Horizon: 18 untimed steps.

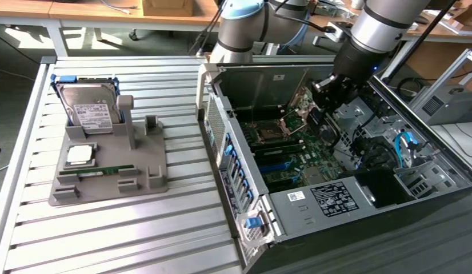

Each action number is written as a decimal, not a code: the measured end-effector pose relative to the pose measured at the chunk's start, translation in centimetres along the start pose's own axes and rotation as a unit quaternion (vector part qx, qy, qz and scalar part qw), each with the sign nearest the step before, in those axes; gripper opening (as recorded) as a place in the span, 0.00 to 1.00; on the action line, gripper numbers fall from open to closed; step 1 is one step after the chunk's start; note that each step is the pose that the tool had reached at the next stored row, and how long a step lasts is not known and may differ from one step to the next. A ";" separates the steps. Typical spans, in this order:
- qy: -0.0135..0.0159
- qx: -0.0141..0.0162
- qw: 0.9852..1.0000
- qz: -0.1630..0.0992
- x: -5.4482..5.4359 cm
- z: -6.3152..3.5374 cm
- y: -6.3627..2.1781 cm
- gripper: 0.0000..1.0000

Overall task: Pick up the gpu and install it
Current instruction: 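Pick up the gpu and move the gpu toward the slot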

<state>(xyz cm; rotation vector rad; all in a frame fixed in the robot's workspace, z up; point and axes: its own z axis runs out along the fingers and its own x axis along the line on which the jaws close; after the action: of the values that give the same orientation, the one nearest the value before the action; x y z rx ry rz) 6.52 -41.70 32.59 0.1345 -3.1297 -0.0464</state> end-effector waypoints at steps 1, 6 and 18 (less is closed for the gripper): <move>0.000 0.000 1.000 0.000 0.0 0.10 -0.01 0.27; 0.000 0.000 1.000 0.000 0.0 0.50 -0.09 0.27; 0.000 0.000 1.000 0.000 -0.3 1.17 -0.19 0.27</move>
<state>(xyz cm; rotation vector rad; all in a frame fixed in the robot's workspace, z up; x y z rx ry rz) 6.80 -41.84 31.41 0.1345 -3.1297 -0.0462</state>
